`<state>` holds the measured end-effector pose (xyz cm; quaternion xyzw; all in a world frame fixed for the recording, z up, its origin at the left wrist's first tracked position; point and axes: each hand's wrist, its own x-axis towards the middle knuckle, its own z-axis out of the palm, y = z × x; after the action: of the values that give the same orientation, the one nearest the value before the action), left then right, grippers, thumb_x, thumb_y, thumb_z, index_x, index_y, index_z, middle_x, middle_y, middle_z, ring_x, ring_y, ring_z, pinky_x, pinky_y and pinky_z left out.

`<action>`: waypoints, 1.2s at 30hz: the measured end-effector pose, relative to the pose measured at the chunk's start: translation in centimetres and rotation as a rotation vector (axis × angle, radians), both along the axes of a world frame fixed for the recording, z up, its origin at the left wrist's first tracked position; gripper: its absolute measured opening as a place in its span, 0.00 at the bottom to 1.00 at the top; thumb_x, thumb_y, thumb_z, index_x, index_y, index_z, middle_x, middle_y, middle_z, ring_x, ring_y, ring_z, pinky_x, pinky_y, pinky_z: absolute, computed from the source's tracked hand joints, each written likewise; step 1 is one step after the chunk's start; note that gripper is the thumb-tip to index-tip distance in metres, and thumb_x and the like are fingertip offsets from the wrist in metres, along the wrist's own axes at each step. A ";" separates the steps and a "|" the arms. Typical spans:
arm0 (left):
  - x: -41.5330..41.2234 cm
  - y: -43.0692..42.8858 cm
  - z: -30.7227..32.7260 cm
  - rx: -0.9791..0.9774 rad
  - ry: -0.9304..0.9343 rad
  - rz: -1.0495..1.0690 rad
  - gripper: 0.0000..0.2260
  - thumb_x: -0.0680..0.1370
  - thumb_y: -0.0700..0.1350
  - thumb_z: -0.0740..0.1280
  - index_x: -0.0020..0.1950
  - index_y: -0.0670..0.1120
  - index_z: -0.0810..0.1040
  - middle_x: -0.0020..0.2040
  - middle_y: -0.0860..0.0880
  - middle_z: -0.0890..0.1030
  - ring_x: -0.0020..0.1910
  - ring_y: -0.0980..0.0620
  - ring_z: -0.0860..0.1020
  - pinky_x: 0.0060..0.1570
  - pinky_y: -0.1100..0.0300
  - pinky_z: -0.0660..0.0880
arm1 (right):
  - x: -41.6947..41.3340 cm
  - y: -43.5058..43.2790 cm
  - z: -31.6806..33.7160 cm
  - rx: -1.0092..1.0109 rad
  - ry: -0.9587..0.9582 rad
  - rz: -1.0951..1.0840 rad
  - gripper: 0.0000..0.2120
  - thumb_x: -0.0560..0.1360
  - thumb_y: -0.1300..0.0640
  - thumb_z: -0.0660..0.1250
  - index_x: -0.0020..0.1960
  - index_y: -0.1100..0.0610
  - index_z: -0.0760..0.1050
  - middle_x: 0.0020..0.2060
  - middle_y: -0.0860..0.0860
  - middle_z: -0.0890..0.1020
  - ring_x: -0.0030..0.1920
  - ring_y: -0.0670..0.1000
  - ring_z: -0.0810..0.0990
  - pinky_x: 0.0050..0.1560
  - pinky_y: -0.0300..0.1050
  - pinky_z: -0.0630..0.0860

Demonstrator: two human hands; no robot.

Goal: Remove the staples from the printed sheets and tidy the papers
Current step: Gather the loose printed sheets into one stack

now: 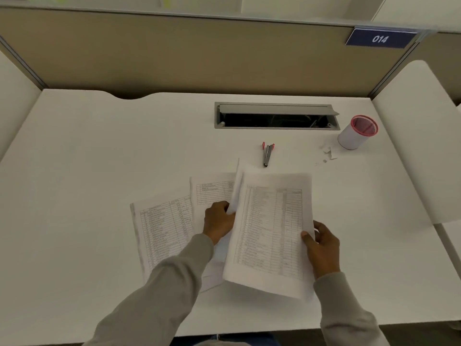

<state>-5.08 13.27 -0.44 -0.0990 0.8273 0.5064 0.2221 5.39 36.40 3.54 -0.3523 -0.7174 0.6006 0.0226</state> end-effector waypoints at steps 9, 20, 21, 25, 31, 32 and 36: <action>2.0 -6.0 4.5 0.624 -0.078 0.065 0.23 0.75 0.42 0.73 0.70 0.50 0.74 0.62 0.48 0.83 0.60 0.46 0.81 0.59 0.47 0.78 | -1.4 -0.9 3.9 -0.463 0.042 -0.027 0.09 0.77 0.64 0.66 0.57 0.63 0.79 0.53 0.57 0.85 0.54 0.59 0.83 0.51 0.53 0.80; 5.0 -8.4 7.0 0.653 -0.093 0.085 0.11 0.81 0.47 0.64 0.64 0.52 0.77 0.45 0.47 0.83 0.41 0.50 0.80 0.42 0.59 0.79 | -3.7 -7.2 0.6 -0.694 -0.096 0.082 0.13 0.77 0.61 0.67 0.61 0.63 0.79 0.57 0.59 0.83 0.55 0.57 0.83 0.55 0.52 0.79; 5.3 -8.6 7.2 0.644 -0.105 0.112 0.11 0.80 0.50 0.64 0.61 0.51 0.78 0.43 0.48 0.82 0.40 0.51 0.80 0.40 0.61 0.79 | -3.9 -7.6 0.4 -0.673 -0.102 0.097 0.12 0.78 0.62 0.67 0.60 0.64 0.79 0.57 0.59 0.84 0.56 0.58 0.83 0.55 0.52 0.79; 5.4 -9.0 6.1 0.569 -0.151 0.208 0.09 0.81 0.51 0.65 0.57 0.50 0.80 0.42 0.49 0.84 0.35 0.55 0.81 0.36 0.63 0.77 | -4.1 -8.6 -0.1 -0.512 -0.128 0.142 0.09 0.79 0.62 0.66 0.57 0.63 0.80 0.51 0.57 0.86 0.52 0.58 0.84 0.48 0.49 0.82; 5.3 -9.5 3.5 0.625 -0.393 0.455 0.19 0.80 0.62 0.62 0.60 0.51 0.81 0.53 0.47 0.86 0.52 0.46 0.84 0.49 0.52 0.81 | -3.7 -9.1 -2.7 -0.088 -0.336 0.190 0.04 0.76 0.56 0.68 0.45 0.56 0.79 0.46 0.56 0.85 0.49 0.58 0.83 0.56 0.55 0.80; 5.3 -9.6 3.1 0.625 -0.392 0.436 0.21 0.78 0.64 0.63 0.61 0.52 0.80 0.54 0.47 0.85 0.54 0.46 0.83 0.54 0.50 0.80 | -3.6 -9.4 -2.7 -0.027 -0.355 0.208 0.05 0.77 0.55 0.68 0.45 0.56 0.78 0.46 0.54 0.84 0.49 0.57 0.82 0.55 0.52 0.78; 5.9 -9.4 2.0 0.483 -0.241 0.239 0.24 0.75 0.49 0.75 0.69 0.54 0.71 0.64 0.49 0.80 0.59 0.53 0.81 0.56 0.57 0.79 | -3.6 -9.9 -2.0 0.180 -0.334 0.324 0.11 0.78 0.54 0.67 0.59 0.57 0.77 0.52 0.51 0.81 0.50 0.51 0.77 0.52 0.41 0.71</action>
<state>0.78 3.84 1.59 -0.1995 0.6329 0.6959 0.2745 1.80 26.46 1.55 -0.3236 -0.8090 0.4634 -0.1614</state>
